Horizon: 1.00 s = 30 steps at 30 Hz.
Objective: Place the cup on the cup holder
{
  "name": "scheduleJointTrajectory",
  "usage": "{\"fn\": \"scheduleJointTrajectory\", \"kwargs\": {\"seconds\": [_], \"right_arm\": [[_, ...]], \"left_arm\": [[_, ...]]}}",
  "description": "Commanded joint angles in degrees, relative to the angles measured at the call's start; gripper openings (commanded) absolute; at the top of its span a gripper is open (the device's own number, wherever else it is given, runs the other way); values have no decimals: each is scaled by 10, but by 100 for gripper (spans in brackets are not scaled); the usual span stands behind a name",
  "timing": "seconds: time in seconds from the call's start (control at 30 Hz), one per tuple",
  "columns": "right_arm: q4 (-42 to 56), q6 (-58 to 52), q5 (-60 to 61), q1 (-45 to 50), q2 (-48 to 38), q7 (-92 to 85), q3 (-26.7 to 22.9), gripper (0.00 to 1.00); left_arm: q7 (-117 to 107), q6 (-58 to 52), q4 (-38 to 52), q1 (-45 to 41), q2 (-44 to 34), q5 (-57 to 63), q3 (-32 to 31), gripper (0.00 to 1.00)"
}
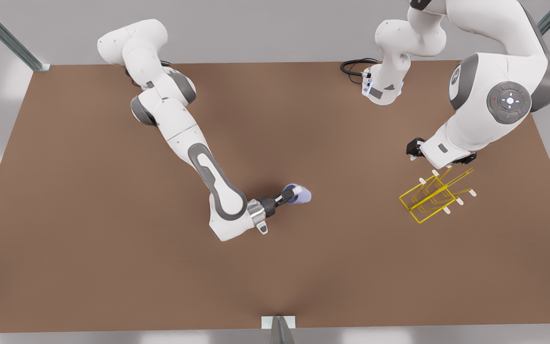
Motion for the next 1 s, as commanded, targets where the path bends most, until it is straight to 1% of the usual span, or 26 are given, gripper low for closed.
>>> {"fn": "scheduleJointTrajectory", "kwargs": {"seconds": [0.0,0.1,0.17,0.2,0.23,0.37,0.43,0.5,0.6,0.67,0.7,0.77,0.8,0.83,0.87,0.9,0.93,0.97], "right_arm": [[0,15,0,2,-1,-68,-8,51],[0,16,-1,5,-1,-68,-9,78],[0,16,0,5,-1,-69,-18,89],[0,16,-1,5,-1,-69,-18,92],[0,16,-1,5,-1,-68,-19,99],[0,15,-1,5,-3,-61,-32,100],[0,9,-3,6,-5,-61,-54,100],[-1,-3,-15,2,-7,-66,-62,100],[-2,-72,-26,-12,-11,-68,-106,100],[-4,-109,-59,-44,-24,-66,-109,100],[-6,-130,-85,-71,-44,-61,-109,100],[-8,-132,-155,-144,-108,-46,-109,100],[-6,-162,-265,-176,-145,-7,-109,100],[-6,-172,-335,-196,-169,10,-112,100],[-6,-184,-492,-201,-229,30,-112,100],[-6,-194,-614,-203,-287,63,-112,100],[-9,-228,-712,-196,-356,116,-105,100],[-59,-241,-784,-178,-422,161,-105,100]], "left_arm": [[0,1,0,0,0,0,0,100],[0,2,0,1,3,0,0,100],[0,2,0,1,3,0,0,100],[1,3,0,1,3,0,0,100],[0,3,0,1,3,0,0,100],[0,1,0,0,3,0,0,100],[0,2,0,0,3,-1,0,100],[0,2,0,0,3,0,0,100],[0,3,0,0,3,0,-1,100],[0,3,0,0,3,-1,0,100],[0,3,0,0,3,-1,0,100],[-1,3,0,0,3,-1,-1,100],[0,4,0,-1,4,-1,-1,100],[-1,4,0,-1,12,-8,-16,100],[-2,11,3,-1,42,-43,-51,100],[-22,56,16,0,82,-47,-128,100],[-112,130,22,0,116,-46,-189,100],[-126,218,22,-1,156,-44,-232,100]]}}
